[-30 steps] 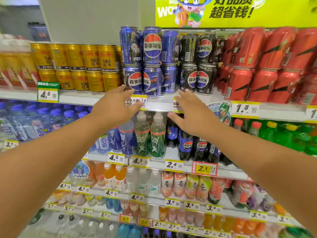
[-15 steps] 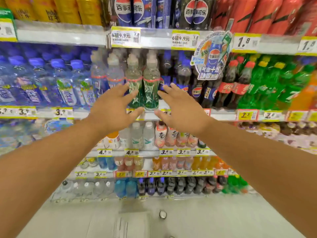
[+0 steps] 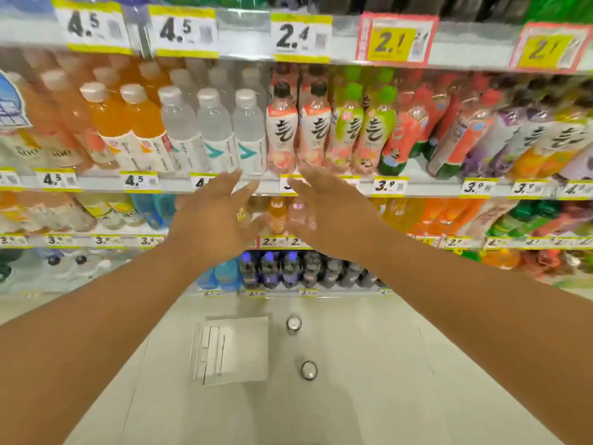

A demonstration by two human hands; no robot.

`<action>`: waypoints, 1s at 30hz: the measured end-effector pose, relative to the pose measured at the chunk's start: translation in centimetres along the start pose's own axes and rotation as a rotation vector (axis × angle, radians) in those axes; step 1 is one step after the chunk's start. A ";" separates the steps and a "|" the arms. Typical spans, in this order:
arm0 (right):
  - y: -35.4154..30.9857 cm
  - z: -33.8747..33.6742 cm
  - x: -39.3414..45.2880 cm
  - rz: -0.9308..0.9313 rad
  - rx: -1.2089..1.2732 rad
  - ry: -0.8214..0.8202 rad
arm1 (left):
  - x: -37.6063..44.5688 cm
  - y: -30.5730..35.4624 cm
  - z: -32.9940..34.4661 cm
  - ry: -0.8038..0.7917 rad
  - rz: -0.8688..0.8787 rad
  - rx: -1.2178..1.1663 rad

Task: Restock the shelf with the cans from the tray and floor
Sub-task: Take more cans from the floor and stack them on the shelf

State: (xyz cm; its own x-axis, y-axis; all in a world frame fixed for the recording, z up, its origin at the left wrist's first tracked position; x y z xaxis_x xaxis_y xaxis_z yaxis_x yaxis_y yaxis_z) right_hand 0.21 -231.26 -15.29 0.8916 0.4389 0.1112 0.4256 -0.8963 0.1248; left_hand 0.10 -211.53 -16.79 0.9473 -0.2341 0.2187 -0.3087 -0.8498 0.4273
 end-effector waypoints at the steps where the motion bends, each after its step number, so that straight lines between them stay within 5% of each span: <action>1: -0.2 2.5 -0.6 -0.007 -0.002 -0.011 | -0.7 -0.6 2.4 -0.004 -0.001 -0.009; 12: -3.2 28.9 -6.7 -0.005 0.050 -0.124 | -6.8 -8.5 26.7 -0.119 0.068 0.043; 30: -2.9 61.5 -16.9 0.018 0.112 -0.243 | -13.6 -19.5 57.5 -0.171 -0.051 -0.013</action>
State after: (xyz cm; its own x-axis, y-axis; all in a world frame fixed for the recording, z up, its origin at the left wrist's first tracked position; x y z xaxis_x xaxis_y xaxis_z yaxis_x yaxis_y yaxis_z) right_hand -6.63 -239.99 -78.22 0.9042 0.4071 -0.1292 0.4121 -0.9110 0.0139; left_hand -1.86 -218.88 -78.55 0.9620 -0.2693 0.0444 -0.2604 -0.8565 0.4457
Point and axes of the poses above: each hand's wrist, its own x-axis towards the middle knuckle, its own z-axis out of the palm, y = z × x, the point moved 4 cm from there along x, towards the middle knuckle, and after that the axes turned 12 degrees about -x, right-handed, at the moved point
